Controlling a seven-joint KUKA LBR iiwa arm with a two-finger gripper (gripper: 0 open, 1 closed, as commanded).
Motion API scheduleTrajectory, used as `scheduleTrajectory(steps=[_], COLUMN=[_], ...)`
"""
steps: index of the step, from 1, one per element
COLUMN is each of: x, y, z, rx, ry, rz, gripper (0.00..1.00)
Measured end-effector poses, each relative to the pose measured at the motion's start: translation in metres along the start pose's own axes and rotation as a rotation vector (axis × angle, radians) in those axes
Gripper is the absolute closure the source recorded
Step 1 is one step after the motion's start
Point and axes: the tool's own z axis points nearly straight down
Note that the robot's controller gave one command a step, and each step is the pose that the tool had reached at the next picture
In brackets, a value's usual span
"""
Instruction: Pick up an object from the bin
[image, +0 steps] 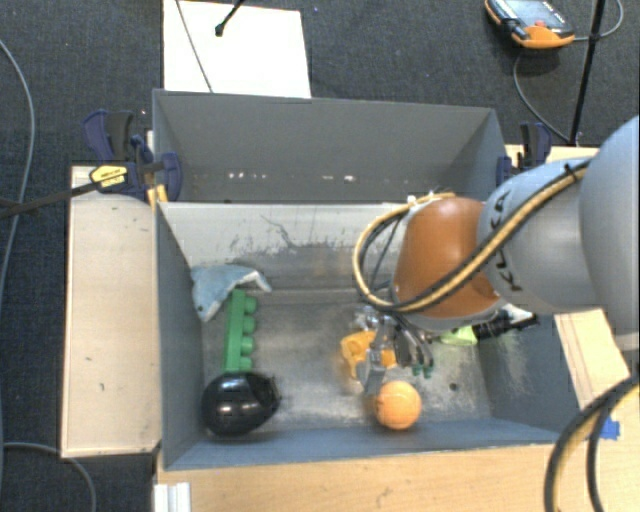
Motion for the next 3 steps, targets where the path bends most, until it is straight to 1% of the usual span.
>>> scheduleTrajectory(steps=[1,3], x=[-0.001,-0.002], y=[0.000,0.000], z=[-0.018,-0.043], rx=[-0.001,0.000], ry=[-0.005,-0.006], rz=[0.001,0.002], gripper=[1.00,1.00])
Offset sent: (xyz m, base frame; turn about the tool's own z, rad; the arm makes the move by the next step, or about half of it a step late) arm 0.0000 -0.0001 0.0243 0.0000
